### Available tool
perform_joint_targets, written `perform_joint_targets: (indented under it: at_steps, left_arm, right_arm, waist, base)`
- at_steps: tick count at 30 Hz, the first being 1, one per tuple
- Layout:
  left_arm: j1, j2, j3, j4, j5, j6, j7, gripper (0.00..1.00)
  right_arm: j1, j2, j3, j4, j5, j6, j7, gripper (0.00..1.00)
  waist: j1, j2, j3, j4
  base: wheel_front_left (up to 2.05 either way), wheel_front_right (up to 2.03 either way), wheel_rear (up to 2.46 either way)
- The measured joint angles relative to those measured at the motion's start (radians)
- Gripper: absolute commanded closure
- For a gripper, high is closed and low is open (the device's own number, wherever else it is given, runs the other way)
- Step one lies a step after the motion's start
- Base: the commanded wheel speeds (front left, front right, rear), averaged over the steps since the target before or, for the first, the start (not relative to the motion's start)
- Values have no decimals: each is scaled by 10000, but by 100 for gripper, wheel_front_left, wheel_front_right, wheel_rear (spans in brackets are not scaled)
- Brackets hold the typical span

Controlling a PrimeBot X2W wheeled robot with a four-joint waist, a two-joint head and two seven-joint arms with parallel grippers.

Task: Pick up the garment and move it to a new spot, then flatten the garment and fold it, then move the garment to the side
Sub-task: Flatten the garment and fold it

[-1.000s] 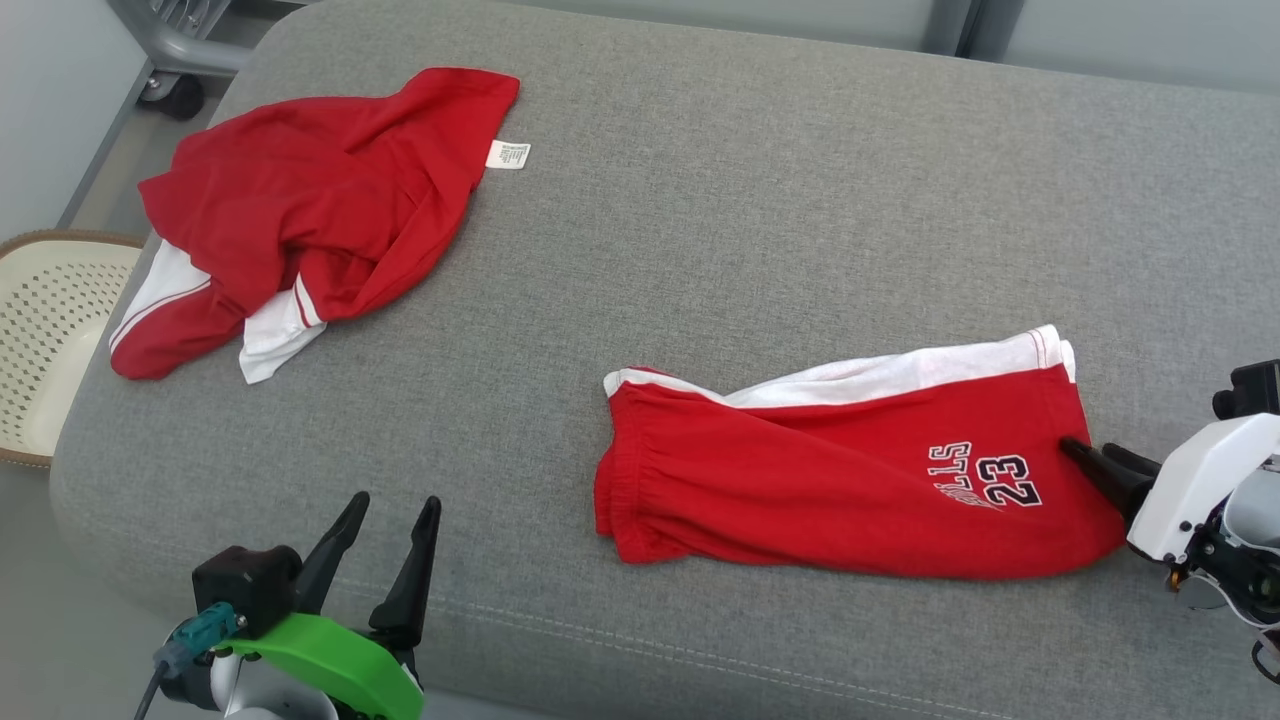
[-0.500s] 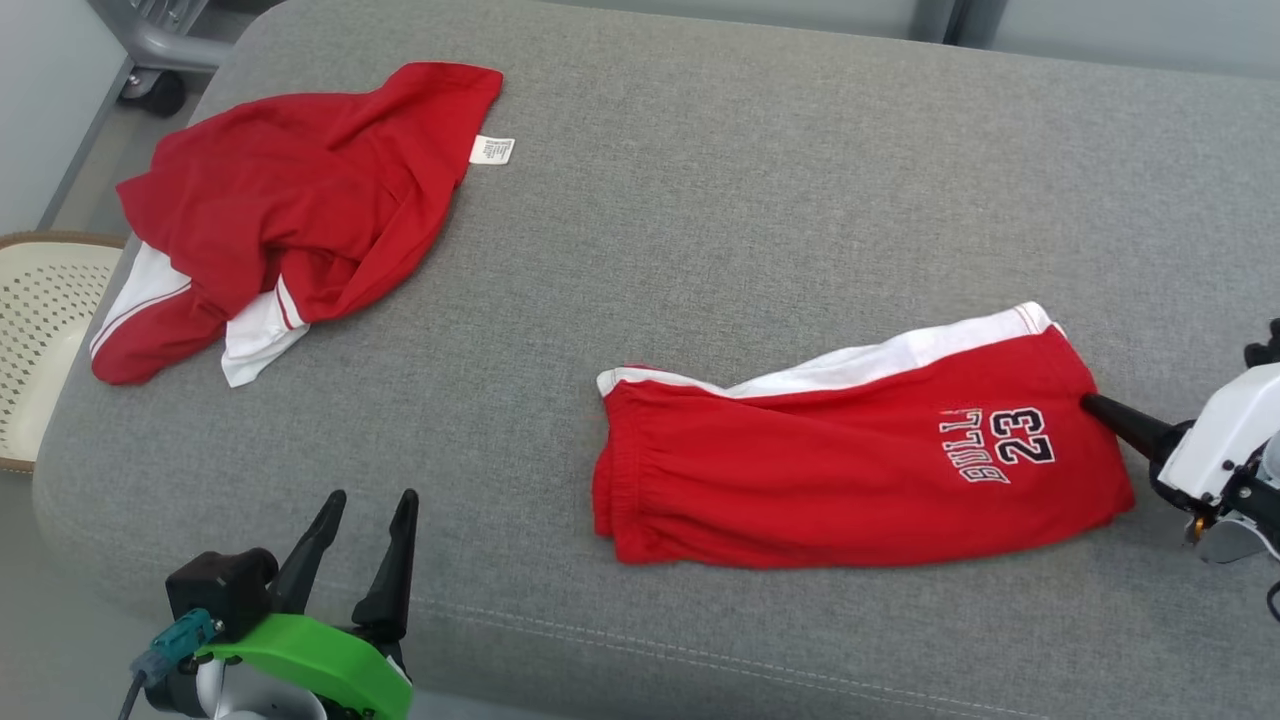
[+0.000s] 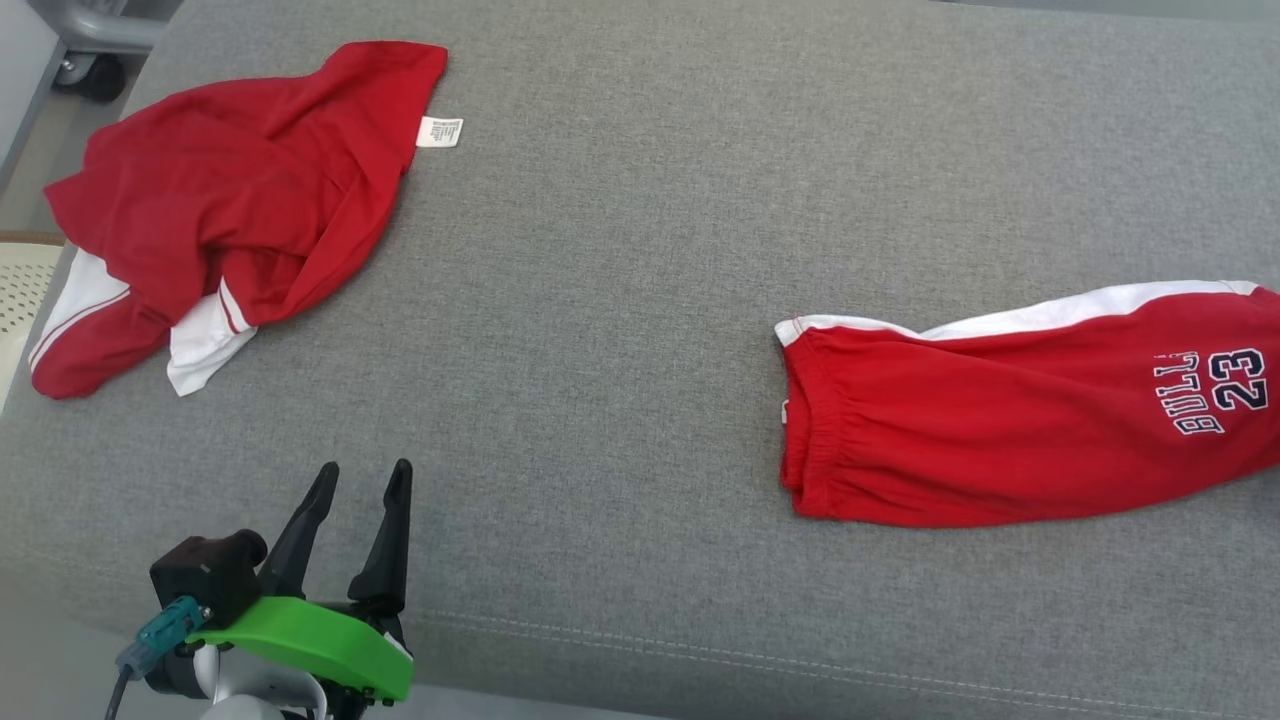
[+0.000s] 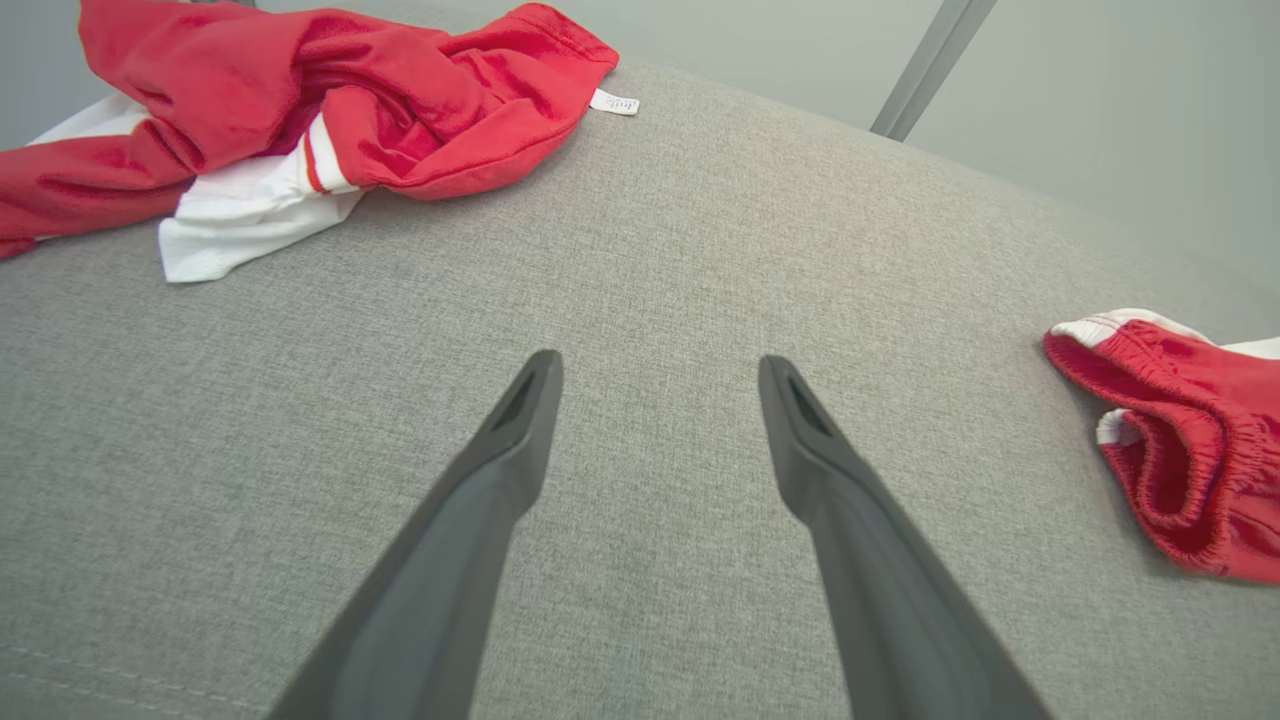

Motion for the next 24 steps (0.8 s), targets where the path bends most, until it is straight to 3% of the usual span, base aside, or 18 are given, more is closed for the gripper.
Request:
perform_joint_targets:
  at_steps: [6, 10, 17, 24]
  left_arm:
    - [1, -130, 140, -35, 261, -52, 0, 0]
    - [-14, -192, 33, 25, 422, -217, 0, 0]
    - [-56, -194, -12, 236, 543, -364, -2, 0]
    - [-86, -211, -19, 360, 594, -500, -2, 0]
  right_arm:
    - [-409, -174, 238, -1618, -729, 602, -127, 100]
    - [-717, -10, 621, -2922, -1248, 807, -119, 100]
    - [-934, 485, 1649, -4870, -2188, 890, 230, 100]
    - [-1327, 851, 2314, -5768, -2989, 890, 602, 100]
  waist:
    - [0, 0, 235, -249]
    - [0, 0, 276, -334]
    - [0, 0, 119, -312]
    - [0, 0, 69, -294]
  base:
    - [0, 0, 0]
    - [0, 0, 0]
    - [0, 0, 0]
    - [0, 0, 0]
